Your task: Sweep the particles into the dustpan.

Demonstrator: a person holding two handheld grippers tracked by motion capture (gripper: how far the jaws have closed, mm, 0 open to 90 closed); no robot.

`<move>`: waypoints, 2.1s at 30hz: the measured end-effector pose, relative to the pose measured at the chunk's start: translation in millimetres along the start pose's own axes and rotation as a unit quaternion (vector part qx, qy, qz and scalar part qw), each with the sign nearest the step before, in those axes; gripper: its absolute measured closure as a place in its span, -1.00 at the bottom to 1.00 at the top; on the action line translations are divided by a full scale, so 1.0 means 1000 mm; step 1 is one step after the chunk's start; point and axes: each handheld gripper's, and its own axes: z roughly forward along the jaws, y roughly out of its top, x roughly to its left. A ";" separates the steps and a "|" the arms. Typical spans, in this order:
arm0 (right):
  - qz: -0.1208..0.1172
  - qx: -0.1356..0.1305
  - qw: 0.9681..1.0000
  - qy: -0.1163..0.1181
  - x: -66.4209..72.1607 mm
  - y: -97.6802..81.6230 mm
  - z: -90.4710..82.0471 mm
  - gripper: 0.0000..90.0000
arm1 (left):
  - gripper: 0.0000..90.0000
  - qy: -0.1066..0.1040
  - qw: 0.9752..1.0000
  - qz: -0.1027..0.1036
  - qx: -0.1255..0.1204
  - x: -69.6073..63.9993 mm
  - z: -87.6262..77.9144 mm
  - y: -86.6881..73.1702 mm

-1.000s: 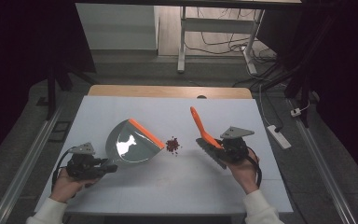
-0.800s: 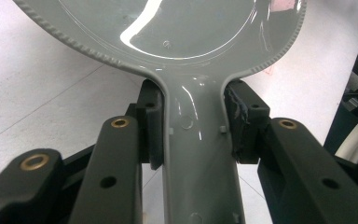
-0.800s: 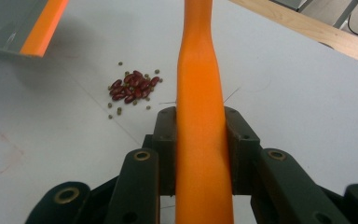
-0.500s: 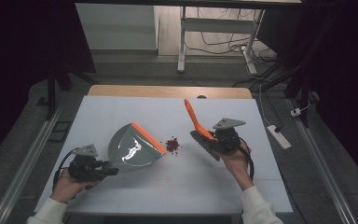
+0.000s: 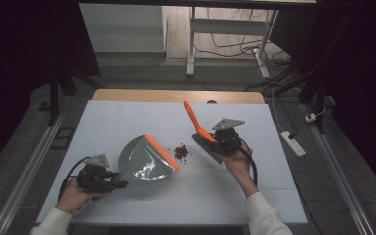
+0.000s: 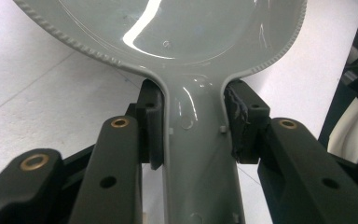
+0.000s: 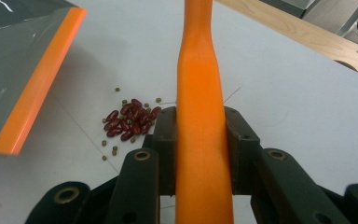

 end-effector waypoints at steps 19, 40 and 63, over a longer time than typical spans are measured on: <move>-0.021 0.018 1.000 -0.002 0.009 0.009 0.031 0.54 | 0.38 0.001 0.999 0.007 0.038 0.004 0.019 0.008; -0.025 0.021 0.999 -0.010 0.010 0.017 0.044 0.54 | 0.38 -0.013 0.997 0.022 0.076 0.009 0.027 0.022; -0.050 0.048 0.998 -0.004 0.025 0.017 0.070 0.54 | 0.38 -0.027 0.996 0.005 0.087 0.013 0.031 0.024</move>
